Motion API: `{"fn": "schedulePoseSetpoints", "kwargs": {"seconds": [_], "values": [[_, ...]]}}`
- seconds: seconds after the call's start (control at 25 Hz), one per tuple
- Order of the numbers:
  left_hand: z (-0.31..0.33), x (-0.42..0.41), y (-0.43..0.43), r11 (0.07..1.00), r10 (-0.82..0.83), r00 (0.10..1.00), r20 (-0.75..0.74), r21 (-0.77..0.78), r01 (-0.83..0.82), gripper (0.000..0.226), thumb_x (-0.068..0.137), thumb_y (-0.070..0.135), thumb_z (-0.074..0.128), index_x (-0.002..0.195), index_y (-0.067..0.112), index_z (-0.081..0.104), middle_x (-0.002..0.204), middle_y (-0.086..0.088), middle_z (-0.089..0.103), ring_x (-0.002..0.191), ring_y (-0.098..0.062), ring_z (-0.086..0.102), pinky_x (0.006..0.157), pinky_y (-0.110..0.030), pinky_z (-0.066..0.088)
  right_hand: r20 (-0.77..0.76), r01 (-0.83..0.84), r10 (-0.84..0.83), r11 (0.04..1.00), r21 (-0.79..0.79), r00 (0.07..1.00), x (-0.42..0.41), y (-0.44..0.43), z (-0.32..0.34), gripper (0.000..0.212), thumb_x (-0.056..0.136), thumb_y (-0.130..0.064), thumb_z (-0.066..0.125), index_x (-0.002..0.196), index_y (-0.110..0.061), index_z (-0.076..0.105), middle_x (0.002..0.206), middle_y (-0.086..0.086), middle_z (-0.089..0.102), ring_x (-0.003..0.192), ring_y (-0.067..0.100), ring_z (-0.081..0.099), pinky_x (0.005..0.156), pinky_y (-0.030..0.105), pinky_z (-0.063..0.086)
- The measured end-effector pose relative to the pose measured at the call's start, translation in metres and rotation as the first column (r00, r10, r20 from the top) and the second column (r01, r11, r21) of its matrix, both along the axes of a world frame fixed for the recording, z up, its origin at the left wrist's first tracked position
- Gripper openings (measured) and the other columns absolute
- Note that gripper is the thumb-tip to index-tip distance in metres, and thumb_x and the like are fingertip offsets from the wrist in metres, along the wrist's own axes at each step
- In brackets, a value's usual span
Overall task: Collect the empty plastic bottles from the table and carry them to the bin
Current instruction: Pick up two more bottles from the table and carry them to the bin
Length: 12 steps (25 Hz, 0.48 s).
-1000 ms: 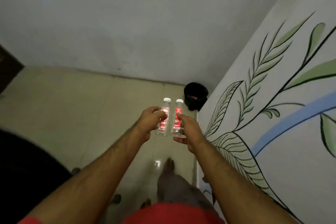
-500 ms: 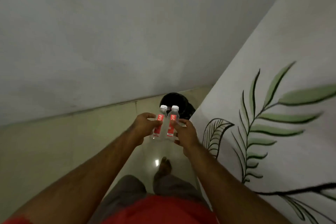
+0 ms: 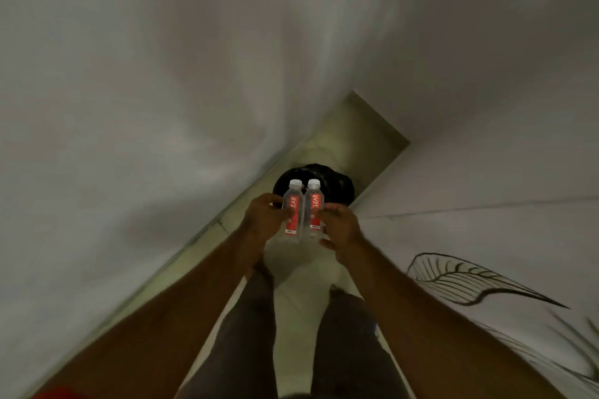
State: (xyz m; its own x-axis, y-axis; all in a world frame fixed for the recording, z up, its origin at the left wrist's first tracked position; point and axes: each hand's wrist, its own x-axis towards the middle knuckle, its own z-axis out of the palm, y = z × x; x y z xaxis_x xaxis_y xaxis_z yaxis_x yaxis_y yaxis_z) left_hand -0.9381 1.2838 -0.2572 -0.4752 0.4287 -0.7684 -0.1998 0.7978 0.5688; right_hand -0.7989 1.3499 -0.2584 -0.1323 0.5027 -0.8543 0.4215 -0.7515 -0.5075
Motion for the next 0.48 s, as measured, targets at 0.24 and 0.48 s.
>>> {"fn": "schedulePoseSetpoints", "kwargs": {"seconds": [0.24, 0.48], "values": [[-0.107, -0.052, 0.05, 0.976, -0.193, 0.981, 0.015, -0.099, 0.194, 0.017, 0.084, 0.012, 0.073, 0.1, 0.011, 0.068, 0.103, -0.01, 0.066, 0.096, -0.031, 0.065, 0.088, -0.04, 0.054, 0.054, 0.13, -0.125, 0.986, -0.1, 0.991, -0.036, 0.029, -0.105, 0.012, 0.094, -0.019, 0.064, 0.105, -0.023, 0.062, 0.112, 0.008, 0.067, 0.104, 0.028, 0.064, 0.079, 0.038, 0.053], [-0.266, -0.051, 0.081, 0.922, -0.37, 0.928, -0.037, -0.137, 0.362, 0.013, 0.086, 0.014, 0.069, 0.097, 0.007, 0.069, 0.115, -0.021, 0.068, 0.099, -0.037, 0.065, 0.09, -0.05, 0.055, 0.078, 0.192, -0.18, 0.963, -0.188, 0.981, -0.045, 0.048, -0.249, 0.035, 0.097, -0.02, 0.056, 0.131, -0.012, 0.06, 0.127, 0.015, 0.066, 0.104, 0.033, 0.066, 0.083, 0.043, 0.054]]}}
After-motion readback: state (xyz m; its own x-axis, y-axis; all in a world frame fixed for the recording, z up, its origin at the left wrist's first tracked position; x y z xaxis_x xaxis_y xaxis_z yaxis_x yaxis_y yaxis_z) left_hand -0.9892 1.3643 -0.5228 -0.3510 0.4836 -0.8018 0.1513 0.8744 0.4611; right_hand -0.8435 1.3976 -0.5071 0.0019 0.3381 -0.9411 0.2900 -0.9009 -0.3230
